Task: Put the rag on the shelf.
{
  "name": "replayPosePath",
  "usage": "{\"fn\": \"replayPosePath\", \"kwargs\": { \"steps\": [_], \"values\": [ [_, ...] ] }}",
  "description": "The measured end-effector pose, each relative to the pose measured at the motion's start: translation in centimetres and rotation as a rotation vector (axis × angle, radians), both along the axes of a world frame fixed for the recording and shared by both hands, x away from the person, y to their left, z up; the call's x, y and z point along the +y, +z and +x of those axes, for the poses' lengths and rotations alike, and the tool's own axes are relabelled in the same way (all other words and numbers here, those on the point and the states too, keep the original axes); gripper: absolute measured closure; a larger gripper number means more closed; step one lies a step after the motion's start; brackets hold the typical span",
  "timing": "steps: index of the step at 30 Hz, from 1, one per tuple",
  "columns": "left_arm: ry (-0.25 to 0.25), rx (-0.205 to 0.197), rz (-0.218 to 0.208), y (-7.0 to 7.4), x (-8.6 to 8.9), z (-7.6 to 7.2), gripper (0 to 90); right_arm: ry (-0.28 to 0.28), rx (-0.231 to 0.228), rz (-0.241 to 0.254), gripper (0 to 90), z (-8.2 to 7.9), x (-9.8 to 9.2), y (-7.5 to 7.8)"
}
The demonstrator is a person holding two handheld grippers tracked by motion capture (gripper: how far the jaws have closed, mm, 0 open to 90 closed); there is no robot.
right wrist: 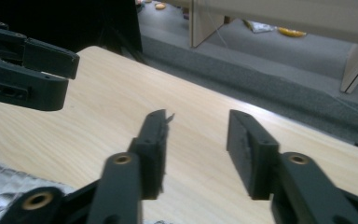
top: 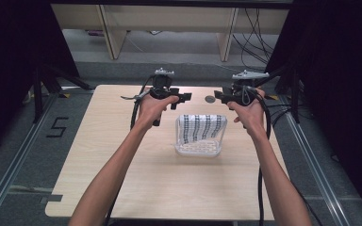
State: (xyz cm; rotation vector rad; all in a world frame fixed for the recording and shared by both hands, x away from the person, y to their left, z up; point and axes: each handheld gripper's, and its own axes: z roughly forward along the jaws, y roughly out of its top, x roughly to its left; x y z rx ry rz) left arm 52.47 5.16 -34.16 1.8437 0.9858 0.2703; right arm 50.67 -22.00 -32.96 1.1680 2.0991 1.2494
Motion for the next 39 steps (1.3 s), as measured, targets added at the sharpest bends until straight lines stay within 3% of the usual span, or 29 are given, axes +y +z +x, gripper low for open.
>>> {"fn": "replayPosePath", "kwargs": {
  "steps": [1, 5, 7, 9, 13, 19, 25, 26, 27, 29, 30, 31, 34, 39],
  "values": [
    [-0.001, -0.006, 0.016, 0.1, 0.2, -0.3, 36.1, 0.003, -0.012, -0.005, 55.4, -0.1, 0.0, 0.0],
    [-0.004, -0.012, -0.005, 0.2, 0.7, -1.1, 34.1, 0.011, -0.015, 0.02, 50.2, -0.7, 0.2, 0.3],
    [-0.017, -0.018, 0.027, 0.3, 1.0, -1.5, 33.3, -0.001, -0.015, 0.029, 47.3, -0.9, 0.2, 0.4],
    [-0.014, -0.02, 0.03, 0.3, 1.2, -1.8, 32.8, 0.005, -0.004, 0.042, 46.1, -1.1, 0.2, 0.4],
    [-0.011, -0.028, -0.004, 0.6, 1.8, -2.5, 31.8, 0.019, -0.004, 0.051, 43.5, -1.5, 0.4, 0.6],
    [-0.028, -0.043, -0.014, 1.1, 2.7, -3.7, 31.1, 0.033, -0.022, 0.044, 40.3, -2.8, 0.3, 1.2],
    [-0.047, -0.053, -0.015, 1.1, 3.5, -5.5, 30.5, 0.045, -0.004, 0.052, 38.2, -3.9, 0.1, 0.9],
    [-0.05, -0.053, -0.015, 1.1, 3.7, -5.8, 30.4, 0.055, -0.034, 0.029, 37.7, -3.8, 0.0, 0.8],
    [-0.055, -0.054, -0.02, 1.0, 3.8, -6.1, 30.2, 0.051, -0.005, 0.058, 37.7, -4.1, 0.1, 0.8],
    [-0.07, -0.048, -0.014, 1.0, 4.0, -6.5, 29.6, 0.048, -0.023, 0.055, 37.4, -4.2, 0.1, 0.8],
    [-0.073, -0.05, -0.014, 0.9, 4.1, -6.7, 28.3, 0.054, 0.001, 0.063, 36.9, -4.5, 0.1, 0.9],
    [-0.076, -0.049, -0.022, 0.9, 4.2, -6.9, 28.2, 0.06, -0.014, 0.059, 36.4, -4.5, 0.0, 0.9],
    [-0.086, -0.051, -0.039, 0.6, 4.4, -7.5, 27.3, 0.052, 0.004, 0.063, 33.4, -5.0, 0.0, 0.9],
    [-0.114, -0.061, -0.038, 0.2, 4.6, -8.6, 25.0, 0.059, 0.011, 0.09, 29.5, -5.5, 0.0, 0.7]
  ]
}}
